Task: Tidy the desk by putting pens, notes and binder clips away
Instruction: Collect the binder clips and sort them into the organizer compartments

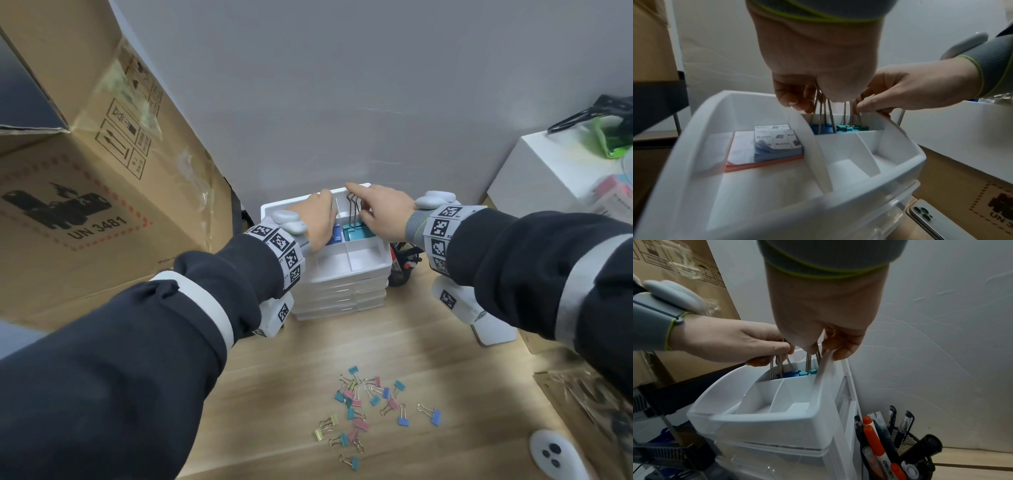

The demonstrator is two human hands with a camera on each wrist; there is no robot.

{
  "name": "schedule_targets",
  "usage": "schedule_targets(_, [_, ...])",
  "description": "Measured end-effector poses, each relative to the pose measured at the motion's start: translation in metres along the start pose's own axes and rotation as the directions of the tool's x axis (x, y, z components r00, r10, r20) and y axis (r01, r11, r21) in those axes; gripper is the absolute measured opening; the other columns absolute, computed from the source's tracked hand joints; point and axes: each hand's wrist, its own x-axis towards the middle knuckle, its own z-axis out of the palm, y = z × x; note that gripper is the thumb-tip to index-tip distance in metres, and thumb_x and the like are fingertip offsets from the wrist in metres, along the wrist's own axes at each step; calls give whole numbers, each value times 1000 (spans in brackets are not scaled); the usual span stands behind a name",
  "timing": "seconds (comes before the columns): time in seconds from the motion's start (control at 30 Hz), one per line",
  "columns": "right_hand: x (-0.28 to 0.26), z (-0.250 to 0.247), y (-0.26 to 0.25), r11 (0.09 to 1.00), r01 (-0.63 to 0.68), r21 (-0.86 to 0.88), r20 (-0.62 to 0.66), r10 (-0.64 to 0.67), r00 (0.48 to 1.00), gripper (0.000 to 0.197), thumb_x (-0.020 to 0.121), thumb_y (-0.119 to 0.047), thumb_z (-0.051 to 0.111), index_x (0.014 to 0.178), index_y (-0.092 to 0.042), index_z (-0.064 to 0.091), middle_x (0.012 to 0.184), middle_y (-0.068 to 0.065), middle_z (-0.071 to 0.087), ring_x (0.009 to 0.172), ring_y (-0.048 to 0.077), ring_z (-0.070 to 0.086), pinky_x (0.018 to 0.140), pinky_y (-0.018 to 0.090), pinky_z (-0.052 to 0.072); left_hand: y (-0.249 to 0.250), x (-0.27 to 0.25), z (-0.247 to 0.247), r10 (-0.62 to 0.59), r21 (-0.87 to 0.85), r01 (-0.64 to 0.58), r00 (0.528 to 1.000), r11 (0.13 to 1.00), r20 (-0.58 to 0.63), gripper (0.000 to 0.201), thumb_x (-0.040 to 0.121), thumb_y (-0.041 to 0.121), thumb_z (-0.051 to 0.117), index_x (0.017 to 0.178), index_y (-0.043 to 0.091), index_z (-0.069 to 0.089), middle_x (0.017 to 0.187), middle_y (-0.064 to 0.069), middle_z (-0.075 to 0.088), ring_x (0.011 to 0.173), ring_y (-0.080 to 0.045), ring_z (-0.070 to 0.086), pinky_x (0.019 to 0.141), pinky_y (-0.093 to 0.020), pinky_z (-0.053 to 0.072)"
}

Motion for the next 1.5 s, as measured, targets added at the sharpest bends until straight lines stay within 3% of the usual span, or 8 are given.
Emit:
schedule_targets(0.23, [-14, -14, -10, 999, -33, -19, 113, 35, 993, 80, 95, -17, 55, 159, -26, 7, 143, 12, 44, 103, 37, 62, 83, 42, 54, 5, -22, 1, -36, -201, 40, 999, 979, 19, 50, 99, 29, 50, 141, 9, 30, 127, -18, 51, 98, -38, 60, 90, -46, 47])
schedule_targets(0.47, [-46, -12, -14, 989, -97, 112, -109, 110, 988, 71, 87, -11, 55, 152, -16, 25, 144, 13, 38, 95, 36, 61, 79, 42, 51, -5, -72, -4, -16, -206, 0, 997, 978, -71, 56, 94, 25, 48, 145, 16, 27, 134, -14, 50, 88, -33, 63, 79, -45, 53])
schedule_targets(0.57, [-71, -8, -20, 986, -45, 158, -174, 73, 982, 64, 88, -10, 55, 148, -16, 33, 135, 10, 45, 84, 32, 59, 75, 42, 51, -7, -105, 2, 29, -167, -36, 998, 985, -47, 52, 93, 21, 47, 142, 14, 32, 119, -11, 58, 75, -25, 57, 66, -35, 45])
schedule_targets(0.8, [-127, 29, -16, 971, 15, 239, -205, 36, 978, 26, 87, -15, 51, 112, -23, 51, 91, -7, 56, 70, 18, 53, 69, 34, 44, -20, -158, 43, 2, -152, 13, 996, 988, 94, 32, 92, 26, 43, 123, 20, 46, 84, 2, 63, 71, -21, 62, 67, -40, 54])
schedule_targets(0.97, [-174, 86, 13, 977, -134, 167, 61, 125, 990, 12, 85, -11, 56, 93, -20, 55, 90, 0, 60, 81, 25, 59, 73, 37, 51, -15, -191, 90, -11, -127, 41, 973, 991, 229, 11, 90, 19, 50, 96, 17, 59, 88, 0, 64, 79, -23, 60, 63, -30, 40])
schedule_targets(1.1, [-214, 141, 47, 950, -310, 42, 303, 284, 910, 14, 84, -7, 58, 92, -18, 54, 102, 5, 61, 86, 24, 56, 73, 32, 43, -5, -212, 144, 14, -144, 37, 941, 989, 337, 11, 90, 16, 52, 96, 14, 61, 85, 1, 61, 77, -21, 55, 58, -28, 33])
schedule_targets(1.33, [-272, 209, 68, 937, -349, -19, 402, 327, 856, 20, 72, -17, 68, 86, -23, 55, 92, -5, 53, 81, 20, 55, 69, 30, 42, 13, -225, 211, -20, -180, 112, 893, 977, 450, 15, 87, 16, 55, 98, 21, 63, 95, 1, 67, 84, -20, 63, 71, -34, 53])
schedule_targets(1.5, [-278, 223, 66, 940, -340, -16, 418, 315, 852, 24, 75, -14, 61, 95, -24, 53, 89, -5, 56, 80, 20, 56, 66, 28, 38, 24, -225, 231, -69, -149, 148, 897, 978, 437, 14, 85, 13, 62, 99, 18, 59, 99, -3, 65, 87, -22, 61, 69, -31, 47])
